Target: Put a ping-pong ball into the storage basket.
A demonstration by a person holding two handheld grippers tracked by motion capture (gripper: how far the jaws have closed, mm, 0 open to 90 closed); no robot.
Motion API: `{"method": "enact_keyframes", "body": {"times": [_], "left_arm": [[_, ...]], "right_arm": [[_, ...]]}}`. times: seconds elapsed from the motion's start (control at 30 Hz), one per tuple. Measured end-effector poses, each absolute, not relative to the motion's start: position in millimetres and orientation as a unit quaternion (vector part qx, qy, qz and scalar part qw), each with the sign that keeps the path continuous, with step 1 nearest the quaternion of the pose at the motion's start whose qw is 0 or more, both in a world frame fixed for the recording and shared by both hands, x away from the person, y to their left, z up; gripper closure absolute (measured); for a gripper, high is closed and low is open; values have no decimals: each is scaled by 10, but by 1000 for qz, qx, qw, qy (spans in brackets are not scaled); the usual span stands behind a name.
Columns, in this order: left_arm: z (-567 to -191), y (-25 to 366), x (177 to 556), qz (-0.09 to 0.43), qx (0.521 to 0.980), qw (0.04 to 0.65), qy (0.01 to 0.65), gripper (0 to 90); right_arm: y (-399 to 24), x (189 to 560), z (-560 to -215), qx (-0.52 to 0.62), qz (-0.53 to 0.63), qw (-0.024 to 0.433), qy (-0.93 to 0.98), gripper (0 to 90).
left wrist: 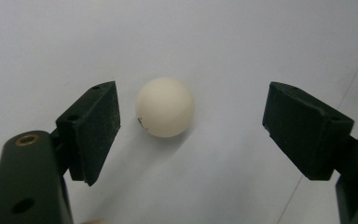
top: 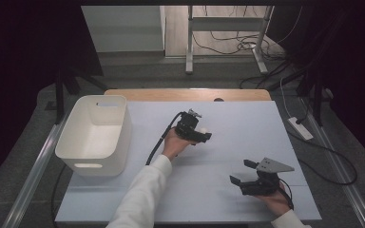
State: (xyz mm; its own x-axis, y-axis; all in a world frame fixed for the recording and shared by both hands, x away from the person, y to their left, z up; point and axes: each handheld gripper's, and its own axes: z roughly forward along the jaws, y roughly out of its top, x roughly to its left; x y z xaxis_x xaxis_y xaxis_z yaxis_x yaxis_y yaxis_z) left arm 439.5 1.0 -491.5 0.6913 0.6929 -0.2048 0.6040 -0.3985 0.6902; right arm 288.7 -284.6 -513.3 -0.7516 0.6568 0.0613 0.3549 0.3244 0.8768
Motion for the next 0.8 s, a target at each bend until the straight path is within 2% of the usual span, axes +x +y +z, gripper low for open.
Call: {"method": "enact_keyframes", "body": {"times": [0.43, 0.8], "left_arm": [[-5080, -75, 4489, 52, 839, 371, 395, 147], [-5174, -164, 4572, 47, 847, 354, 394, 174]], "right_arm": [[-2847, 2889, -5135, 317, 486, 155, 799, 124], [-2848, 2887, -5134, 316, 486, 157, 800, 124]]}}
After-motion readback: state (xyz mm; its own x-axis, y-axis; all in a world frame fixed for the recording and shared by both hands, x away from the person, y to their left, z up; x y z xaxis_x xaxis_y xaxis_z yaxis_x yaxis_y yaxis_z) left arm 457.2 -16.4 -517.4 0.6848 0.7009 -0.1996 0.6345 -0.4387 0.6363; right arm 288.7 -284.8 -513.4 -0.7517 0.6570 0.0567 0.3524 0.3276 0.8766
